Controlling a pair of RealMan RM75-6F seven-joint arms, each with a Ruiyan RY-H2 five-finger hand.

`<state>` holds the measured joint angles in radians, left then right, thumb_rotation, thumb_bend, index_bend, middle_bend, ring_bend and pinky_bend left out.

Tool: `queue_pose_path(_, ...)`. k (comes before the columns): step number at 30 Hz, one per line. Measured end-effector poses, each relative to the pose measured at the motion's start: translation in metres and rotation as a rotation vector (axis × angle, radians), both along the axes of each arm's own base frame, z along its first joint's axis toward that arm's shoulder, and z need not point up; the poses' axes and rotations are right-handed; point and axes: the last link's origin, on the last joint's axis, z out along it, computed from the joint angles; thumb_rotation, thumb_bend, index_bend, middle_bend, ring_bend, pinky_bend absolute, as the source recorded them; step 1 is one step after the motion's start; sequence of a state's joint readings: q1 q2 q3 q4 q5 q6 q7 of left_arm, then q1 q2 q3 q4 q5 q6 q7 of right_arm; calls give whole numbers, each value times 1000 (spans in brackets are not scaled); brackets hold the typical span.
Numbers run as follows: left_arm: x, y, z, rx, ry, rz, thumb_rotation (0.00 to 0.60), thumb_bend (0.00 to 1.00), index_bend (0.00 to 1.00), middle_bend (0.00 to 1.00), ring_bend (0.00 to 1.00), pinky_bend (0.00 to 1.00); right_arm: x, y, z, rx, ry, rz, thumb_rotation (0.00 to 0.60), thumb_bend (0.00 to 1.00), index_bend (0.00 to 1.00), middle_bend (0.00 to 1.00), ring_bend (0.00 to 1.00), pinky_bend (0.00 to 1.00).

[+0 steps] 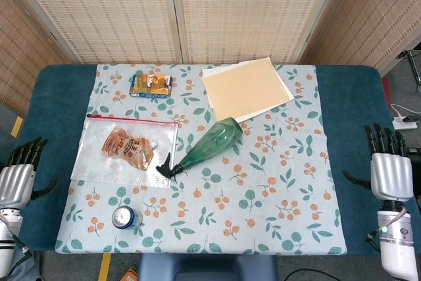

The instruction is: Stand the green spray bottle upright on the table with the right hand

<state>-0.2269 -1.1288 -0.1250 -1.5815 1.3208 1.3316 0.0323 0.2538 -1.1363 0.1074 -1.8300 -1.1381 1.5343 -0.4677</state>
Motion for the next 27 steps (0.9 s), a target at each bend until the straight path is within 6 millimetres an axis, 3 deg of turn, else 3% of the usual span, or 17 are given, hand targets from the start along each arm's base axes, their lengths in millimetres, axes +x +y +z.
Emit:
queue_pose_path(8, 6, 3, -4, -19, 0, -26, 600, 233, 0, 0, 0, 39, 1, 1, -6, 15, 3, 23, 600, 0, 0, 10, 0, 0)
queue_pose_path(14, 7, 5, -5, -37, -10, -30, 600, 235, 0, 0, 0, 39, 31, -13, -13, 114, 19, 172, 600, 0, 0, 10, 0, 0)
queue_pose_path(18, 8, 4, -5, -38, -12, -33, 600, 237, 0, 0, 0, 39, 73, -40, -27, 246, 89, 333, 600, 0, 32, 21, 0, 0)
queue_pose_path(21, 8, 3, -4, -31, -17, -33, 600, 237, 0, 0, 0, 39, 115, -65, -45, 364, 163, 473, 600, 0, 131, 90, 0, 0)
queue_pose_path(23, 7, 2, -3, -33, -21, -32, 600, 237, 0, 0, 0, 39, 146, -81, -64, 457, 217, 571, 600, 0, 185, 141, 0, 0)
queue_pose_path(27, 4, -1, 0, -35, -41, -34, 600, 237, 0, 0, 0, 39, 205, -102, -113, 634, 338, 744, 600, 0, 190, 155, 0, 1)
